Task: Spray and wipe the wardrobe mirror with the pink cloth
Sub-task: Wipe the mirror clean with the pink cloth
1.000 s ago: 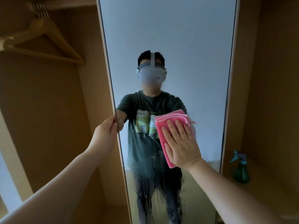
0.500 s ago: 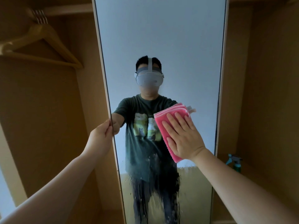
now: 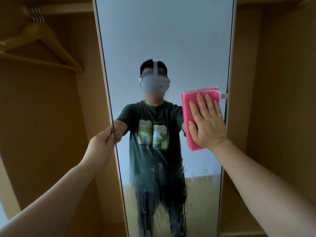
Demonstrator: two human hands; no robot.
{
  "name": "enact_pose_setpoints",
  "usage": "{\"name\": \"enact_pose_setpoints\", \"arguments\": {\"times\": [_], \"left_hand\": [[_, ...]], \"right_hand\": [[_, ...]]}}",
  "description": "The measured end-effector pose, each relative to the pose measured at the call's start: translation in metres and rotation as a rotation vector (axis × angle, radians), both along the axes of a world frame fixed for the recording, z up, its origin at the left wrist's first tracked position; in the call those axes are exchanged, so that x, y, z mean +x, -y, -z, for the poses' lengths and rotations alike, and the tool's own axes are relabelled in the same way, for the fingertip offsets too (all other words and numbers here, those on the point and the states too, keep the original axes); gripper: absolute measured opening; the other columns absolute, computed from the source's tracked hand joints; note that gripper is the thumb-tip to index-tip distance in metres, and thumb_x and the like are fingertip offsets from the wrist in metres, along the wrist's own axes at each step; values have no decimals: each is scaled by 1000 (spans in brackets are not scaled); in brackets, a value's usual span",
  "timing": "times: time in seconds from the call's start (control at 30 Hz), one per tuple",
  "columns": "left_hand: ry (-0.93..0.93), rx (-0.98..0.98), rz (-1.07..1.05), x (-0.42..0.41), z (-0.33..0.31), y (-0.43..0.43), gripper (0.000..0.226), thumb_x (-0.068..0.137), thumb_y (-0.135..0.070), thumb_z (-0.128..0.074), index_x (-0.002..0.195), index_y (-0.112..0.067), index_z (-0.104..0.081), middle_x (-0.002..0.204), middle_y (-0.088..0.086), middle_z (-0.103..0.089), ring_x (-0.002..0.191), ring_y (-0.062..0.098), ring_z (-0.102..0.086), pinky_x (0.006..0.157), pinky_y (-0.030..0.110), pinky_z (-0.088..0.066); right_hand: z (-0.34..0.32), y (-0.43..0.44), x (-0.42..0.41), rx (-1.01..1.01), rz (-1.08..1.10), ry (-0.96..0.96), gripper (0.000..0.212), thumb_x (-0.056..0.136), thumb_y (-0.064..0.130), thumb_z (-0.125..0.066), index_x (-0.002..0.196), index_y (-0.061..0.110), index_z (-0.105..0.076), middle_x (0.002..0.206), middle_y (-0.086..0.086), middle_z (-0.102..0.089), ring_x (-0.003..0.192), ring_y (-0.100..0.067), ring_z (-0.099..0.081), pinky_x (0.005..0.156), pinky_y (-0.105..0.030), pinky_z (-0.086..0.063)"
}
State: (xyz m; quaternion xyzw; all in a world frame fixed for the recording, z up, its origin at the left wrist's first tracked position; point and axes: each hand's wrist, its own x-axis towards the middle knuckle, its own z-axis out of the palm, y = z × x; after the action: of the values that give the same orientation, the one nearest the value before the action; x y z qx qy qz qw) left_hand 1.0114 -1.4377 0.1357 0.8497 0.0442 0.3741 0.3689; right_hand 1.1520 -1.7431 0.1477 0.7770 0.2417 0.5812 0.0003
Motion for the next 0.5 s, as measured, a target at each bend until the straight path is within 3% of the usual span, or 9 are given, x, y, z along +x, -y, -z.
{"name": "enact_pose_setpoints", "arguments": {"times": [0.1, 0.23, 0.37, 0.5], "left_hand": [[5, -8, 10, -1, 1, 1, 26, 102, -18, -39, 113, -16, -63, 95, 2, -66, 84, 23, -66, 78, 44, -56], [20, -31, 41, -3, 0, 4, 24, 102, -15, -39, 113, -18, -60, 89, -11, -63, 81, 7, -62, 74, 27, -52], [19, -32, 39, -1, 1, 1, 28, 102, -15, -40, 121, -15, -60, 91, -14, -62, 87, 7, -62, 84, 35, -54], [21, -34, 47, 0, 3, 0, 24, 102, -15, -40, 113, -20, -60, 93, -7, -64, 90, 15, -63, 86, 40, -55]], "right_hand": [[2, 0, -2, 101, 28, -31, 62, 97, 39, -32, 151, 9, -26, 157, -20, -24, 145, -41, -17, 120, -53, -13], [7, 1, -3, 194, 43, -54, 62, 98, 39, -27, 152, 9, -22, 157, -21, -24, 145, -42, -17, 120, -53, -13], [17, 1, -1, 240, 45, -41, 61, 99, 36, -28, 151, 6, -22, 156, -23, -24, 144, -44, -18, 121, -51, -9], [37, 3, -1, 238, 43, -53, 61, 98, 36, -26, 151, 5, -21, 155, -24, -24, 144, -44, -18, 121, -49, -7]]}}
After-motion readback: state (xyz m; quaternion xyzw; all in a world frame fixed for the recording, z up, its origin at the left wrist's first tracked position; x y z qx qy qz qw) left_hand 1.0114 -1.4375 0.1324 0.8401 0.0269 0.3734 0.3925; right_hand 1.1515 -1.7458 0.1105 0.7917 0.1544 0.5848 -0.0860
